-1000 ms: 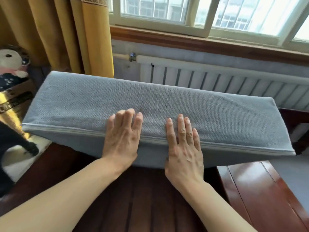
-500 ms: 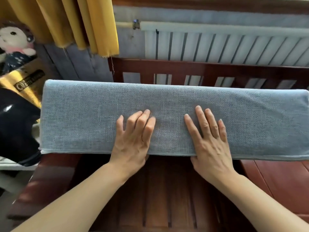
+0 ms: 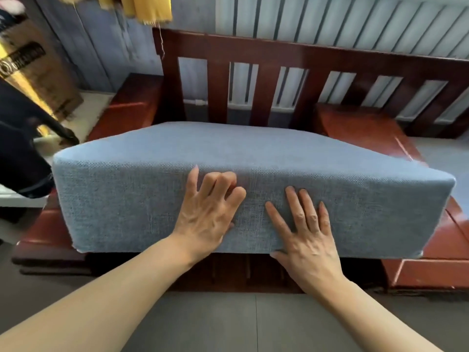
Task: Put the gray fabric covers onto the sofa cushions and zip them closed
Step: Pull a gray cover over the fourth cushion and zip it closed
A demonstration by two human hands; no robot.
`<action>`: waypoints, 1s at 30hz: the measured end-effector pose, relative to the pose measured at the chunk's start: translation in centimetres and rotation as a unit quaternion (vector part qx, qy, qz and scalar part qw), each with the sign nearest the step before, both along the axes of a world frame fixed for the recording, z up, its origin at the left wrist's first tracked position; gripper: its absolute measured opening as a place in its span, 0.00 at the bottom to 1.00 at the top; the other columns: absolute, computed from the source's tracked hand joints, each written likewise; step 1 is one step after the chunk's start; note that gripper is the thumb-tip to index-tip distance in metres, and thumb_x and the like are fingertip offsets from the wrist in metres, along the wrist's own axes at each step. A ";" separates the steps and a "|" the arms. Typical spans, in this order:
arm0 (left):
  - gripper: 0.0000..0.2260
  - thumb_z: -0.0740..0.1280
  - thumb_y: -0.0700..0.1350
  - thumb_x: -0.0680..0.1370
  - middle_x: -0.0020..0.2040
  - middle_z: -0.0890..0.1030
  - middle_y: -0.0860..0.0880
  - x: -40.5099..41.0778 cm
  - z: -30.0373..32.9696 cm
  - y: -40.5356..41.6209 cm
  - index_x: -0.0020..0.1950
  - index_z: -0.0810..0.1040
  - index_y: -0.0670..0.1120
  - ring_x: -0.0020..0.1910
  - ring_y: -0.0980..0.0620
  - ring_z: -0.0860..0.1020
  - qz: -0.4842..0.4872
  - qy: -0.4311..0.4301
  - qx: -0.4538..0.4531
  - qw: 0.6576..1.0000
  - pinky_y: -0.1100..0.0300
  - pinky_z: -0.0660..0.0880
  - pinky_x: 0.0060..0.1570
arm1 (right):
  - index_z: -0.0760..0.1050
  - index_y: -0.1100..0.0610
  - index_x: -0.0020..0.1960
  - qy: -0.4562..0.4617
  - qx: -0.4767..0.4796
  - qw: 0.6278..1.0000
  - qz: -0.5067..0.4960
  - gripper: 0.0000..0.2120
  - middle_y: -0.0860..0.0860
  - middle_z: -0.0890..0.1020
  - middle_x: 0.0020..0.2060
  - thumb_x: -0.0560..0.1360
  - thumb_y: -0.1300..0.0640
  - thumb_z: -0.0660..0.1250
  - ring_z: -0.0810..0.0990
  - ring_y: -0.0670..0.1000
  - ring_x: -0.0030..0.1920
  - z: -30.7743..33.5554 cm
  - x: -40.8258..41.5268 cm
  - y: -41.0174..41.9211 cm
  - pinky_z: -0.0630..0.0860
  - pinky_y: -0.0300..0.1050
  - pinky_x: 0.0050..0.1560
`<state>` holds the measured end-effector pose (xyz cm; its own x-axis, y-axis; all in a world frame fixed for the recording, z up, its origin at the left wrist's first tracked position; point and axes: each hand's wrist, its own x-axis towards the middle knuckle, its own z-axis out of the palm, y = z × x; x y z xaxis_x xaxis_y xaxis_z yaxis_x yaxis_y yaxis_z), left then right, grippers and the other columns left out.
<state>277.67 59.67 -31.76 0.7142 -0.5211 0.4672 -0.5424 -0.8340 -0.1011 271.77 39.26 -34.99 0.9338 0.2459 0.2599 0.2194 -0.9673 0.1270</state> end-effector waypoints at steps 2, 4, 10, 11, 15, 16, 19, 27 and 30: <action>0.45 0.83 0.52 0.46 0.59 0.64 0.44 0.1 0.1 0.1 0.57 0.65 0.46 0.57 0.43 0.66 0.020 -0.003 -0.021 1.000 0.32 0.60 0.62 | 0.60 0.49 0.73 -0.054 0.038 0.997 0.029 0.47 0.58 0.58 0.72 0.59 0.49 0.79 0.56 0.61 0.72 0.6 0.2 0.0 0.54 0.61 0.69; 0.53 0.82 0.56 0.45 0.66 0.59 0.43 0.6 0.5 0.1 0.64 0.61 0.47 0.64 0.41 0.62 0.061 0.027 -0.012 0.998 0.31 0.58 0.63 | 0.64 0.53 0.68 -0.101 0.087 0.991 0.025 0.40 0.57 0.62 0.65 0.60 0.55 0.78 0.63 0.60 0.66 1.6 1.1 0.2 0.59 0.57 0.66; 0.48 0.77 0.66 0.54 0.69 0.69 0.48 2.6 2.9 -1.0 0.70 0.65 0.50 0.68 0.47 0.66 0.105 0.186 0.034 0.976 0.51 0.61 0.63 | 0.56 0.50 0.74 0.055 0.059 0.997 -0.022 0.51 0.53 0.60 0.71 0.58 0.46 0.78 0.58 0.56 0.72 5.6 5.1 0.0 0.48 0.54 0.72; 0.43 0.77 0.65 0.55 0.64 0.73 0.51 3.1 3.3 -1.4 0.66 0.68 0.51 0.65 0.49 0.69 0.093 0.209 0.019 0.973 0.54 0.64 0.57 | 0.54 0.49 0.74 0.104 0.038 0.994 -0.012 0.51 0.51 0.61 0.71 0.59 0.42 0.77 0.59 0.54 0.72 6.1 5.6 -0.1 0.51 0.51 0.72; 0.40 0.79 0.59 0.57 0.62 0.71 0.55 4.3 2.4 -2.6 0.62 0.64 0.55 0.64 0.51 0.69 0.076 0.356 0.043 0.931 0.55 0.67 0.51 | 0.48 0.44 0.74 0.262 -0.010 0.964 0.034 0.54 0.48 0.59 0.69 0.57 0.43 0.77 0.61 0.54 0.67 5.6 8.1 -0.8 0.63 0.48 0.65; 0.45 0.79 0.59 0.57 0.69 0.65 0.53 3.9 1.5 -2.7 0.68 0.59 0.57 0.69 0.50 0.63 0.081 0.380 0.057 0.920 0.51 0.66 0.59 | 0.46 0.44 0.74 0.296 -0.009 0.955 0.033 0.56 0.50 0.56 0.70 0.56 0.44 0.78 0.58 0.55 0.68 5.1 8.3 -1.0 0.62 0.49 0.67; 0.58 0.78 0.60 0.60 0.78 0.43 0.53 2.1 -2.2 -2.5 0.76 0.38 0.58 0.77 0.51 0.44 0.112 0.408 0.089 0.902 0.43 0.46 0.72 | 0.38 0.42 0.75 0.339 -0.003 0.941 0.013 0.61 0.53 0.46 0.74 0.56 0.42 0.77 0.46 0.56 0.74 1.7 7.5 -1.6 0.51 0.54 0.73; 0.54 0.74 0.57 0.67 0.76 0.33 0.49 -0.9 -10.2 -2.4 0.77 0.36 0.50 0.75 0.49 0.32 0.096 0.388 0.135 0.907 0.41 0.40 0.71 | 0.32 0.41 0.74 0.318 0.022 0.948 0.009 0.60 0.51 0.36 0.75 0.60 0.44 0.74 0.35 0.54 0.75 -6.6 3.9 -1.1 0.38 0.55 0.74; 0.50 0.73 0.54 0.69 0.75 0.31 0.47 -1.6 -12.5 -2.3 0.76 0.39 0.50 0.74 0.47 0.31 0.091 0.385 0.139 0.908 0.40 0.40 0.71 | 0.31 0.41 0.73 0.307 0.017 0.951 0.008 0.59 0.51 0.36 0.75 0.61 0.44 0.74 0.35 0.55 0.75 -8.8 3.2 -1.1 0.37 0.55 0.73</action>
<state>276.08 57.39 -44.24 0.8590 -0.3840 -0.3388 -0.3980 -0.9169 0.0299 274.98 38.20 -43.80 0.9084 0.2616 -0.3262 0.2560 -0.9648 -0.0609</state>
